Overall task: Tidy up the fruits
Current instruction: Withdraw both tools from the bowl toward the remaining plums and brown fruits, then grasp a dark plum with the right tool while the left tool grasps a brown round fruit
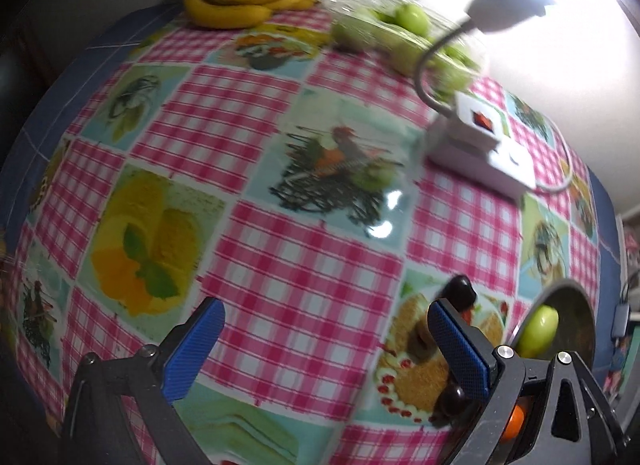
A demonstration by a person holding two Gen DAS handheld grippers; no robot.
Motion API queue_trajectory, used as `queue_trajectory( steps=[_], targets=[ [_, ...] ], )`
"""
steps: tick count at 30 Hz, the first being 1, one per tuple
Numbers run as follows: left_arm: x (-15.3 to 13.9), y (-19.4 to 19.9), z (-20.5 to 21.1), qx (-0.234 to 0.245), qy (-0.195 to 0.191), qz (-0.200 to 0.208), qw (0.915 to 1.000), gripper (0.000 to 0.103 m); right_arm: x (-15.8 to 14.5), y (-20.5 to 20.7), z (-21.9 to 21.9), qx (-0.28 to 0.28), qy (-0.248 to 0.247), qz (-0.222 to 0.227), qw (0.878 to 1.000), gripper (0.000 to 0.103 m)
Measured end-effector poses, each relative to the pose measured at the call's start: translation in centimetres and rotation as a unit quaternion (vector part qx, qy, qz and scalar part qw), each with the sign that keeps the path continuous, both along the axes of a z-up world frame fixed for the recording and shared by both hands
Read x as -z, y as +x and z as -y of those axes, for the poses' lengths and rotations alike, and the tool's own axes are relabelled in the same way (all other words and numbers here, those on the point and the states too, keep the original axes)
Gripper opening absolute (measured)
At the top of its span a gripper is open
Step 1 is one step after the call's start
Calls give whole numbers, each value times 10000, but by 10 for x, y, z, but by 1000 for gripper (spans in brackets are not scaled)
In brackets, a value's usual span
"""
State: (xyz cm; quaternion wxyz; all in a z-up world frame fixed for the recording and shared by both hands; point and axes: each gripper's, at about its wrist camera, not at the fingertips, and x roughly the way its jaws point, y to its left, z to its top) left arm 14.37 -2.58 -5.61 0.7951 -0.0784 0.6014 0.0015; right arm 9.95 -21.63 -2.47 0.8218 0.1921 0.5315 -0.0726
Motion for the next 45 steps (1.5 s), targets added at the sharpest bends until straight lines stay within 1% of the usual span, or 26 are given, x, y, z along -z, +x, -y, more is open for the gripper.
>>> queue_trajectory(
  steps=[2,5,9,11,13,15,17,18,20,24,25,27,29,31,33,39,45],
  targets=[
    [1,3,-8,-124,2,6,9999,102,2,8,-10,-134,49,-17,9999,103],
    [1,7,-20,-279,104,48,9995,102,6,17,-17,-205,94,-39,9997,103],
    [0,11,-35,-540,32,88,9985,102,11,28,-27,-338,74,-89,9994,100],
    [1,12,-40,-629,13,97,9980,101,13,32,-32,-397,69,-103,9991,87],
    [2,15,-43,-695,-27,93,9975,101,16,37,-36,-431,85,-154,9989,81],
    [4,20,-44,-722,-60,82,9973,101,20,41,-39,-465,98,-198,9987,80],
    [5,22,-45,-719,-93,73,9973,101,22,44,-42,-491,82,-245,9985,70],
    [6,23,-46,-724,-133,58,9973,100,24,46,-43,-506,72,-263,9983,68],
    [11,27,-47,-726,-212,10,9971,99,26,49,-47,-566,27,-306,9979,60],
    [16,33,-48,-744,-281,-53,9968,97,36,57,-52,-632,-68,-403,9972,55],
    [17,33,-50,-762,-299,-57,9966,97,38,59,-53,-648,-91,-425,9970,51],
    [18,35,-50,-773,-313,-57,9965,97,42,62,-54,-638,-145,-474,9967,48],
    [18,35,-51,-769,-322,-65,9965,97,46,65,-54,-639,-204,-525,9964,43],
    [19,36,-51,-750,-338,-84,9966,97,49,66,-53,-609,-189,-557,9964,41],
    [20,35,-48,-731,-344,-100,9967,97,52,67,-53,-603,-172,-588,9963,41],
    [20,36,-44,-641,-371,-82,9972,95,55,68,-55,-629,-130,-604,9961,32],
    [17,35,-43,-588,-335,-32,9977,92,56,70,-62,-628,-141,-600,9961,28]
  ],
)
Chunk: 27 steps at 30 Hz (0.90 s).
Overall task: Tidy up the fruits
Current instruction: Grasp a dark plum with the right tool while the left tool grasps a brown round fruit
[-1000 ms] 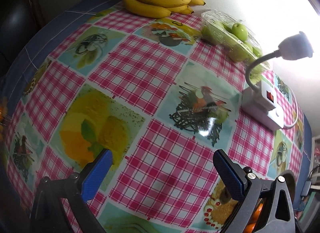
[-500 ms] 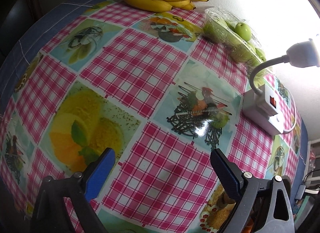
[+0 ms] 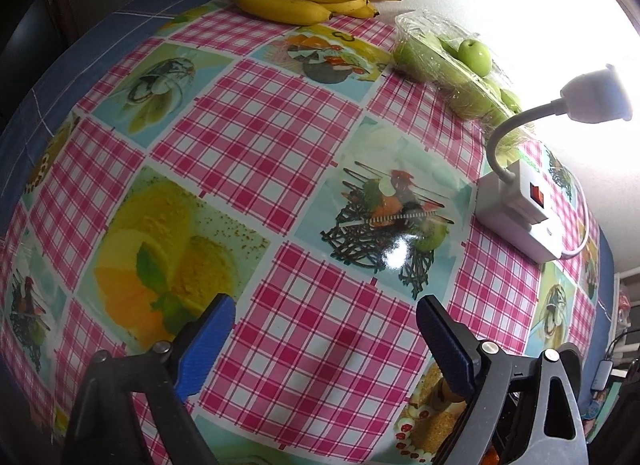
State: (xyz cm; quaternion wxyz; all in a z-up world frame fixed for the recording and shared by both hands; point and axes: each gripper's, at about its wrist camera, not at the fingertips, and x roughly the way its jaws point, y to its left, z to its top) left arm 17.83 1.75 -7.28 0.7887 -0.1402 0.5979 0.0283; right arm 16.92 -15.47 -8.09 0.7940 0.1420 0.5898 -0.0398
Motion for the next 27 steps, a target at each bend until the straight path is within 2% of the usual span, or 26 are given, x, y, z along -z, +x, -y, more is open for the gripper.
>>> queue_trajectory(
  steps=[14,27],
  targets=[
    [-18,-3,16,351,-149,118,9992,91,-40,-17,11,107,-188,219,9995,28],
    [-26,-10,48,929,-148,196,9954,89,-57,-42,40,404,-293,177,9986,28]
  ],
)
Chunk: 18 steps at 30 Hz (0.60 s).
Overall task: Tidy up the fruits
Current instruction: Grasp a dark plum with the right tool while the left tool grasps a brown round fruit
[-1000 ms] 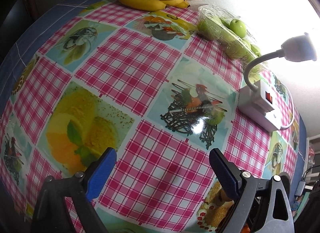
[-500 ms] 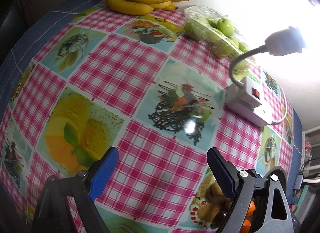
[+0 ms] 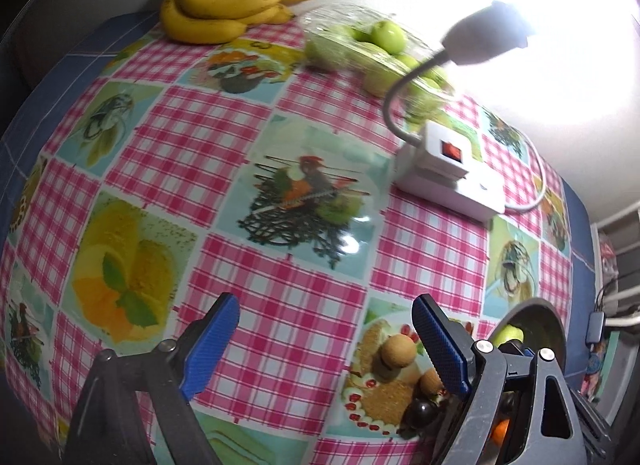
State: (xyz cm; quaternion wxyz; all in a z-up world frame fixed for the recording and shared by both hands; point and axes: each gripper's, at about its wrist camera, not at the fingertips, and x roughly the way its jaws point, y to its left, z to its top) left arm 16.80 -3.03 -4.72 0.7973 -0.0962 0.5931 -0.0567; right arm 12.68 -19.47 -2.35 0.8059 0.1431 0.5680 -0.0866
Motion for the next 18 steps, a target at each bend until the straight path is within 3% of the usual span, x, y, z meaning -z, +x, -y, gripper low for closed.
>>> queue_trajectory(
  steps=[10,18],
  targets=[
    [5,-10,28,512,-217,-122,9984,75,-1,-28,35,481,207,7,9986,28],
    [18,-14,46,754,-293,-355,9961,47,2,-36,46,614,313,-5,9976,28]
  ],
)
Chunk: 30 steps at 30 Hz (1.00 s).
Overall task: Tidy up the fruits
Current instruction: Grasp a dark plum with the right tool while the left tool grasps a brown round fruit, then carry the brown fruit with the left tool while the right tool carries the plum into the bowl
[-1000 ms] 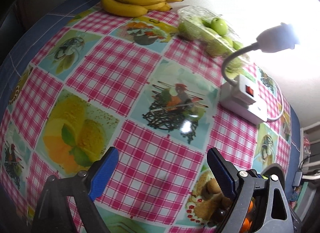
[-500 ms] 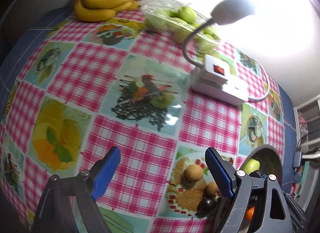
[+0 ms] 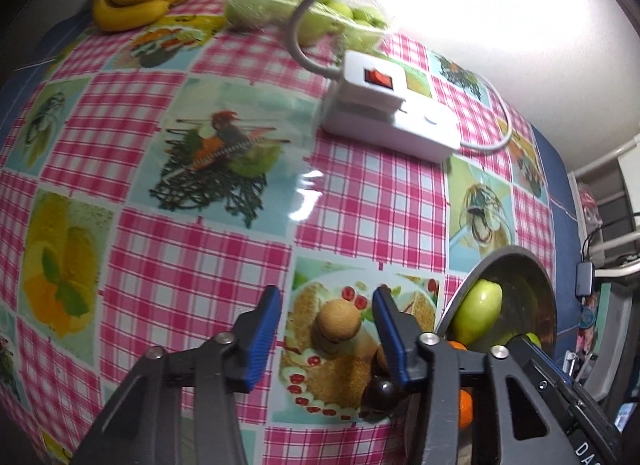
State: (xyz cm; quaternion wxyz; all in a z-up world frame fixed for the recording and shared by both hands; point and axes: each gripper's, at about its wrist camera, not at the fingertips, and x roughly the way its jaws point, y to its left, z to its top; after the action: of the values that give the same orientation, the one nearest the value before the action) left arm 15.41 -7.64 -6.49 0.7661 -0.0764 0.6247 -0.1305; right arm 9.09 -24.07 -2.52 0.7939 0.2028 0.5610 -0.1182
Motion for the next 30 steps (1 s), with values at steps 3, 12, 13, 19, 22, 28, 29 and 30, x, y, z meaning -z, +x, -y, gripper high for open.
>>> queue_trajectory(
  steps=[3,12,13,19,22,28,29,30],
  targets=[
    [3,-2,6,67,-41,-70,9999,43,1,0,0,-2,32,-8,10000,28],
    [6,-5,15,203,45,-80,9998,32,0,0,2,-5,75,10,10000,28],
    [6,-5,15,205,53,-92,9997,30,0,0,2,-4,81,15,10000,28],
    [9,-3,19,198,53,-96,9997,26,0,-1,3,17,106,29,9999,28],
    [4,-4,17,177,0,-70,9998,26,-2,-2,5,44,126,46,9999,28],
    [-27,-9,16,232,-92,270,9993,26,-6,-7,15,170,188,93,9996,28],
    [-32,-11,17,259,-123,311,9991,26,-6,-8,18,196,191,94,9996,28],
    [-37,-13,19,303,-155,359,9988,26,-7,-10,21,244,194,99,9995,28]
  ],
)
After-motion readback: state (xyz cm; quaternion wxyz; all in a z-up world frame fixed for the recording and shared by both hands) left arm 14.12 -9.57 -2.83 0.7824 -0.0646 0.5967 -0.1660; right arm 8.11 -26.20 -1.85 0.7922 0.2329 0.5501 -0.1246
